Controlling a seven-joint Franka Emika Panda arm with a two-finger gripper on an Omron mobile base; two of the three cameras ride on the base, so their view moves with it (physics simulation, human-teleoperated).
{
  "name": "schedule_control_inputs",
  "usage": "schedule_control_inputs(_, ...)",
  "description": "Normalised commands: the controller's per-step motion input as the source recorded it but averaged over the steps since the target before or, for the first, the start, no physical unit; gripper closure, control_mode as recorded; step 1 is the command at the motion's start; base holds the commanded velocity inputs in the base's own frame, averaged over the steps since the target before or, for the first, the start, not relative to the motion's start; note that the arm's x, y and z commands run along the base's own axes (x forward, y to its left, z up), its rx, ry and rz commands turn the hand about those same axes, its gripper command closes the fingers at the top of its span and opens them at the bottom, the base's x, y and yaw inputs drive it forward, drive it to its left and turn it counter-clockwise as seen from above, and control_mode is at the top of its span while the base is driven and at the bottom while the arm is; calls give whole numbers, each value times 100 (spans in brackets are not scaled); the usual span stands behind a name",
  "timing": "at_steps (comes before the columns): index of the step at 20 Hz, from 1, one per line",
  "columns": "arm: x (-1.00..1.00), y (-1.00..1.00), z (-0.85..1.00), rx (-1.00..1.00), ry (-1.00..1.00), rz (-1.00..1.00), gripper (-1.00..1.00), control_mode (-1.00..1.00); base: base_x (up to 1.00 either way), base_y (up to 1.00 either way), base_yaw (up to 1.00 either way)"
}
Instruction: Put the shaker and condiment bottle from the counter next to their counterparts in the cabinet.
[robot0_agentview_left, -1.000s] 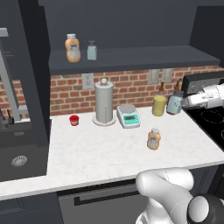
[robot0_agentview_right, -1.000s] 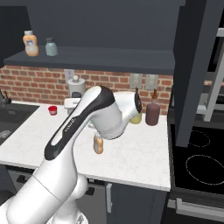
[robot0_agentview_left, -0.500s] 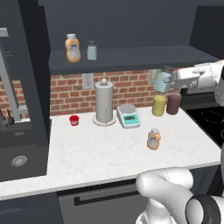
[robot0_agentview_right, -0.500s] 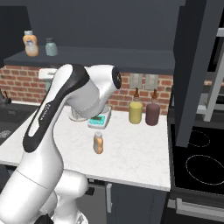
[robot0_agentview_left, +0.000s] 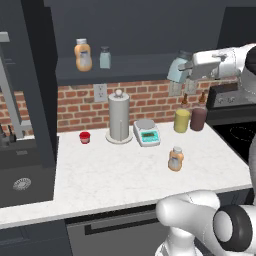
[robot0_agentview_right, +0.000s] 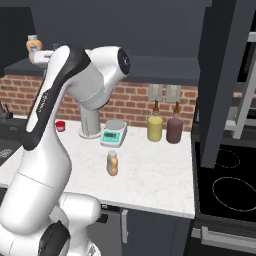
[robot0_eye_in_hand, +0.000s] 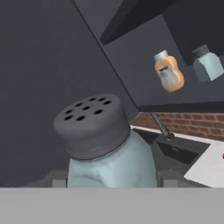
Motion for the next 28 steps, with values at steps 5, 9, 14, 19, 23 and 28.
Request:
schedule_control_inputs(5,78,24,-9,-23,-35,0,100,-100,0,0,0)
schedule_control_inputs(9,36,39,0,-14,-18,5,100,-100,0,0,0)
schedule_control_inputs(14,78,20,4,-6,3,-2,100,-100,0,0,0)
schedule_control_inputs(19,90,3,0,-4,1,-11,100,-100,0,0,0)
schedule_control_inputs(23,78,2,-1,-7,0,-13,100,-100,0,0,0)
schedule_control_inputs(28,76,15,-13,-8,0,-7,100,-100,0,0,0)
